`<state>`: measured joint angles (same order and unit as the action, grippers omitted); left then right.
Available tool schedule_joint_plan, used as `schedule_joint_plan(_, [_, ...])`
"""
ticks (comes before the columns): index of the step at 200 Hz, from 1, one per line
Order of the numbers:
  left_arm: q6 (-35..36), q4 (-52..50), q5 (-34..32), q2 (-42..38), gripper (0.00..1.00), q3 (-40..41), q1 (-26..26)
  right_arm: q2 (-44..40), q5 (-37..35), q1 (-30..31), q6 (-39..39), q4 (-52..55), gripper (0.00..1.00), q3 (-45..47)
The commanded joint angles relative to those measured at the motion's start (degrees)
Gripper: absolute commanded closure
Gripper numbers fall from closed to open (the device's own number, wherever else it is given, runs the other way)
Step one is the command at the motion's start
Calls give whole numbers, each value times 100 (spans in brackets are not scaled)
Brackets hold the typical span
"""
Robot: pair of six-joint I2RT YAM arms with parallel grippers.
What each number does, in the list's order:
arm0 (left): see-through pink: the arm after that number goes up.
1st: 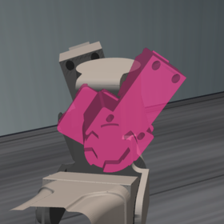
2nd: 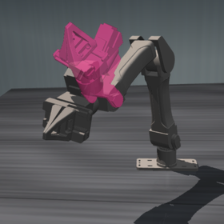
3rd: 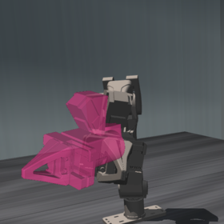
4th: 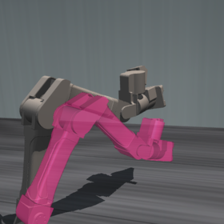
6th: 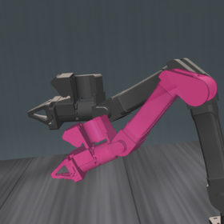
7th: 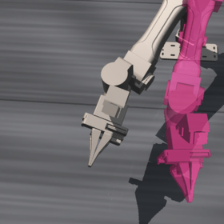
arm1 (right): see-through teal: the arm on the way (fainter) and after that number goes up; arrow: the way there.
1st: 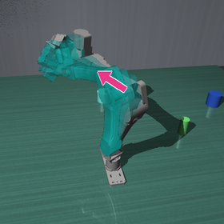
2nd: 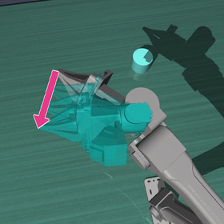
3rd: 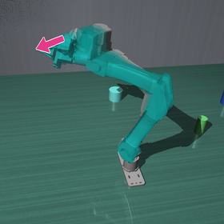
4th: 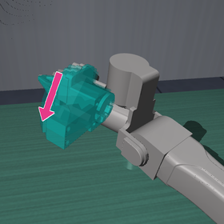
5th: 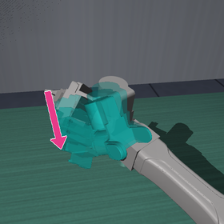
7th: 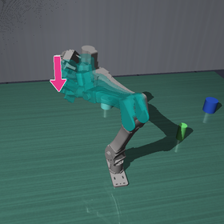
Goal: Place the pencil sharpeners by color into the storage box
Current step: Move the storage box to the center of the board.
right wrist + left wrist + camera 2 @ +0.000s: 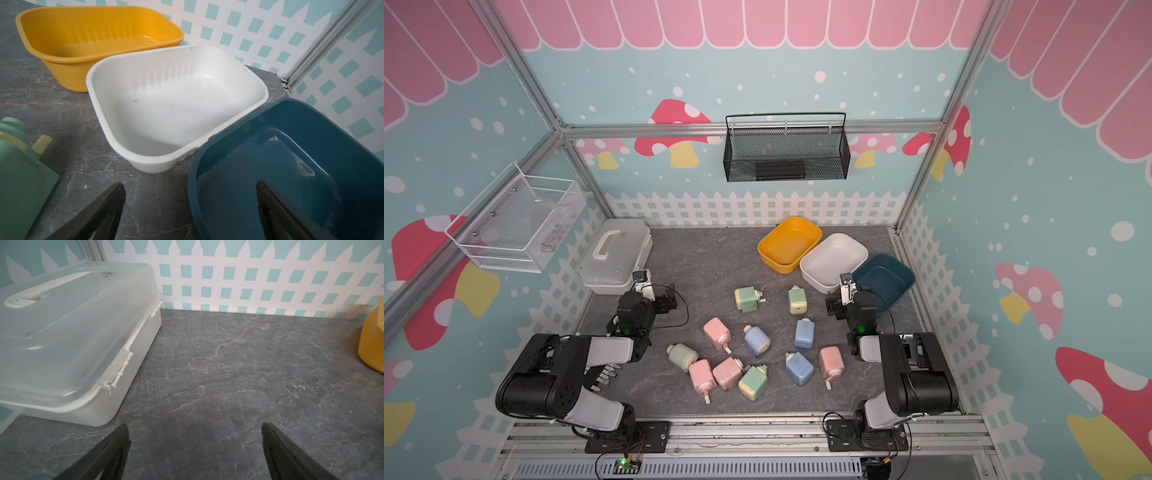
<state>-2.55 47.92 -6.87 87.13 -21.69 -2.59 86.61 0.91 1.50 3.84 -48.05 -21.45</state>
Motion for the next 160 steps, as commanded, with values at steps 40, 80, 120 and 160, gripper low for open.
schedule_joint_plan(40, [16, 40, 7, 69, 1, -166, 92, 31, 7, -22, 10, -64, 1, -70])
schedule_joint_plan(80, [8, 52, 25, 71, 0, -161, 124, 31, 15, -25, -1, -64, 1, -70])
schedule_joint_plan(120, [9, 59, 33, 59, 1, -151, 118, 27, 19, -27, 1, -59, 1, -77])
schedule_joint_plan(160, [21, 74, 28, 42, 1, -131, 117, 17, 6, -22, 8, -68, 1, -66])
